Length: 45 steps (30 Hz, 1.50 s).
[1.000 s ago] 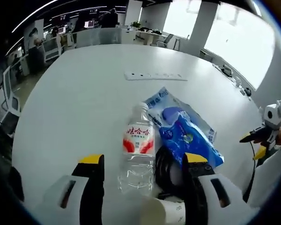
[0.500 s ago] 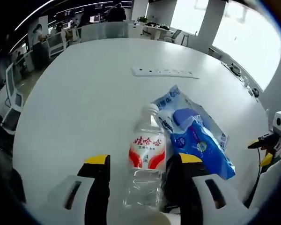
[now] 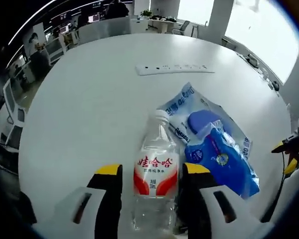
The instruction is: Arrange the tabletop items into an orderly group along one side of the table until the central work area is clear of visible clutter.
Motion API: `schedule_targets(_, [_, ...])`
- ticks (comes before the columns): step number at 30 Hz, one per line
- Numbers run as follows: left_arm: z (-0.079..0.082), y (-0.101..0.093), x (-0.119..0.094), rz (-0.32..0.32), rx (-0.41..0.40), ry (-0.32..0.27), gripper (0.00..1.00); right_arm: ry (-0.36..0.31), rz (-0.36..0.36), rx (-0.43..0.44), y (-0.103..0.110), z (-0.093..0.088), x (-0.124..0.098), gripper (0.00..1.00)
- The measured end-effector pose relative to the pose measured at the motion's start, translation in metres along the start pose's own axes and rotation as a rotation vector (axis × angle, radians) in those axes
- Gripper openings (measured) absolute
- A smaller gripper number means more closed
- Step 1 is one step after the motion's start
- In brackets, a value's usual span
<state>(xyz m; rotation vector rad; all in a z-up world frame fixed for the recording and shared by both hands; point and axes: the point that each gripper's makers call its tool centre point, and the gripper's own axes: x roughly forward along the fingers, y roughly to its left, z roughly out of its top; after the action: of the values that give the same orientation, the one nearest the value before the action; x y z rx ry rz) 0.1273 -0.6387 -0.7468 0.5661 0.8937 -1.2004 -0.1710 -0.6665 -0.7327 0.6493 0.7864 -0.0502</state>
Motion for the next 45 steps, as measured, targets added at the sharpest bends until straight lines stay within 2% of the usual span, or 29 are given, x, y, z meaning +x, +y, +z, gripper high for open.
schedule_targets(4, [-0.004, -0.003, 0.007, -0.001, 0.031, 0.032, 0.46, -0.008, -0.002, 0.024, -0.003, -0.001, 0.0, 0.55])
schedule_targets(11, [-0.011, 0.001, 0.014, 0.009, 0.03, 0.06, 0.44, -0.01, -0.003, 0.035, -0.003, -0.001, -0.001, 0.54])
schedule_targets(25, [-0.013, -0.002, 0.017, -0.018, 0.03, 0.063, 0.43, -0.002, 0.005, 0.038, 0.003, -0.003, 0.0, 0.52])
schedule_targets(33, [-0.015, 0.0, 0.008, -0.009, 0.039, 0.055, 0.39, -0.023, 0.0, 0.04, 0.002, 0.001, -0.005, 0.52])
schedule_targets(37, [-0.012, 0.003, -0.004, 0.0, 0.043, 0.029, 0.39, -0.032, -0.006, 0.048, 0.0, 0.001, -0.008, 0.52])
schedule_targets(40, [-0.001, 0.009, -0.016, 0.018, 0.042, -0.017, 0.39, -0.039, -0.007, 0.053, -0.001, 0.002, -0.009, 0.52])
schedule_targets(42, [0.01, 0.015, -0.025, 0.029, 0.025, -0.064, 0.39, -0.042, -0.006, 0.052, 0.0, 0.003, -0.009, 0.52])
schedule_targets(45, [0.028, 0.023, -0.043, 0.034, -0.044, -0.162, 0.39, -0.048, 0.0, 0.044, 0.003, 0.005, -0.01, 0.51])
